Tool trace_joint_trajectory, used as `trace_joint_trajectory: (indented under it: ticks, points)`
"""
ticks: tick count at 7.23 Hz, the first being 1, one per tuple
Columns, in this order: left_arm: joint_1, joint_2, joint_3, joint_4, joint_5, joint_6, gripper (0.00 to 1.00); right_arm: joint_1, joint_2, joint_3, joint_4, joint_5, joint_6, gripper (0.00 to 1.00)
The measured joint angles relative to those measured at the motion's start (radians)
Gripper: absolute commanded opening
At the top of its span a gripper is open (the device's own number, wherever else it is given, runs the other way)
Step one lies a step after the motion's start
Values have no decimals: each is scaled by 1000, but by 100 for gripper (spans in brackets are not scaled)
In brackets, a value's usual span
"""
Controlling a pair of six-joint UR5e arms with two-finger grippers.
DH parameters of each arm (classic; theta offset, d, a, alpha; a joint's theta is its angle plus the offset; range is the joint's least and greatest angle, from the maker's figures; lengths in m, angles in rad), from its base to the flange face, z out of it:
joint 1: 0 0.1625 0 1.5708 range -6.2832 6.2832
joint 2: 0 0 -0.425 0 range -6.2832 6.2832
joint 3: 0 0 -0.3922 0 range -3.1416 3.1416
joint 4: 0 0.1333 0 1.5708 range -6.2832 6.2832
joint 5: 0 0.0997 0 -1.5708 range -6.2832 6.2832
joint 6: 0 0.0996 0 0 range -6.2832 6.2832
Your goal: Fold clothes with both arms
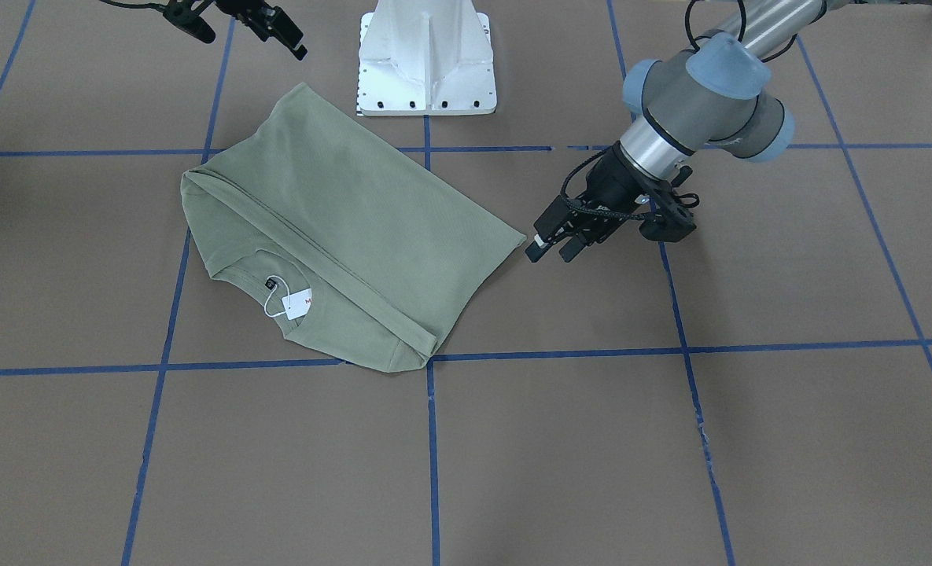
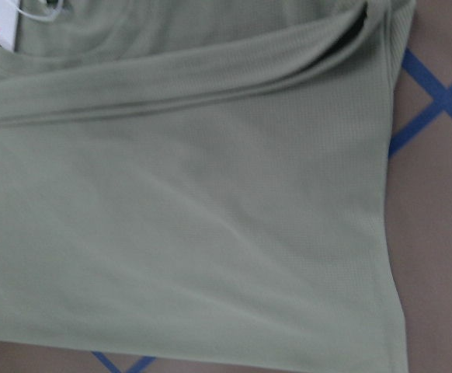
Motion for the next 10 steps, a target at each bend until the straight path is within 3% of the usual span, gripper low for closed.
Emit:
trace_joint_trajectory:
  ticks: [2, 4, 7, 8, 9, 10]
  points:
    - [81, -5, -4, 83, 71, -47, 82, 197, 28, -51, 0, 130, -144, 100]
    - [137, -27, -4, 159, 112, -81, 79, 307, 80, -112, 0, 157, -245, 100]
    - [180, -41, 4, 191, 130, -90, 75, 352, 90, -130, -1, 159, -328, 100]
    - [188, -41, 7, 192, 134, -91, 60, 353, 90, -131, -1, 160, -332, 100]
    - [191, -40, 9, 192, 138, -91, 26, 353, 91, -131, -1, 160, -333, 100]
    - [192, -40, 9, 192, 140, -91, 7, 352, 92, -132, -1, 160, -334, 100]
